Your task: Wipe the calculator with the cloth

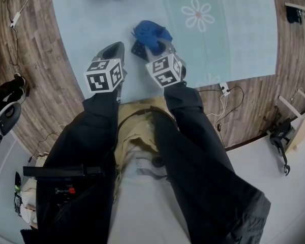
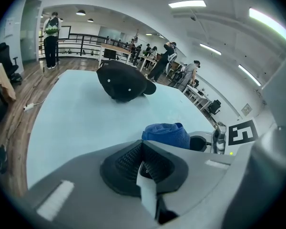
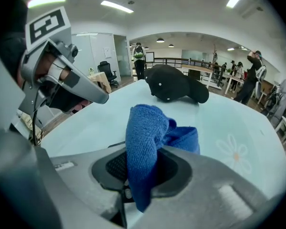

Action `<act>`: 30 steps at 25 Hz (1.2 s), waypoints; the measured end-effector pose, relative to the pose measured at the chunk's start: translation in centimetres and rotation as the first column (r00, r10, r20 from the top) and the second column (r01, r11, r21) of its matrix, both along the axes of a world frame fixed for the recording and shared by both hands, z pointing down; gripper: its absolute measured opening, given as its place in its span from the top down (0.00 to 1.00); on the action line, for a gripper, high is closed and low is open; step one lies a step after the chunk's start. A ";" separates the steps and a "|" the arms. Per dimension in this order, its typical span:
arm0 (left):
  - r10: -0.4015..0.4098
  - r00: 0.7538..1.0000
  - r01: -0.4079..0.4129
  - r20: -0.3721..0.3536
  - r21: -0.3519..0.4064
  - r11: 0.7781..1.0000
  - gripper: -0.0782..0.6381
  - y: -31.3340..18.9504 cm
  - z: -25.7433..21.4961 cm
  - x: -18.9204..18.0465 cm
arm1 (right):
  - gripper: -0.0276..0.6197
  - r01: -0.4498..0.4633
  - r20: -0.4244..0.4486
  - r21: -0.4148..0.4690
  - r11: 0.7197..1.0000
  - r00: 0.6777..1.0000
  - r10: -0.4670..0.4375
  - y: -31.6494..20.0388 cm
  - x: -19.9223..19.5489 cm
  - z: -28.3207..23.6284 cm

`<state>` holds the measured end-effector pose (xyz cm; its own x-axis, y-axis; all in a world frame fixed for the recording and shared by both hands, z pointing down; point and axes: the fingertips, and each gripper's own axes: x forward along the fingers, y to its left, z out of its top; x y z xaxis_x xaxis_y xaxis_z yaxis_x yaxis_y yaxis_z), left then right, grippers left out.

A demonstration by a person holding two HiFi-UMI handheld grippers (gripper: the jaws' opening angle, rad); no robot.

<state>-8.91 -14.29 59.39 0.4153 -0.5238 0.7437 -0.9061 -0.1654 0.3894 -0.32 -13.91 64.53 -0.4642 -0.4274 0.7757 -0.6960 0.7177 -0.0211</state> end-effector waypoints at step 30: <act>-0.041 0.999 0.041 0.012 -0.009 0.999 0.90 0.5 1.2 -2.9 | 0.82 -0.037 0.260 -0.164 0.986 0.962 0.079 4.3 -2.1 -1.8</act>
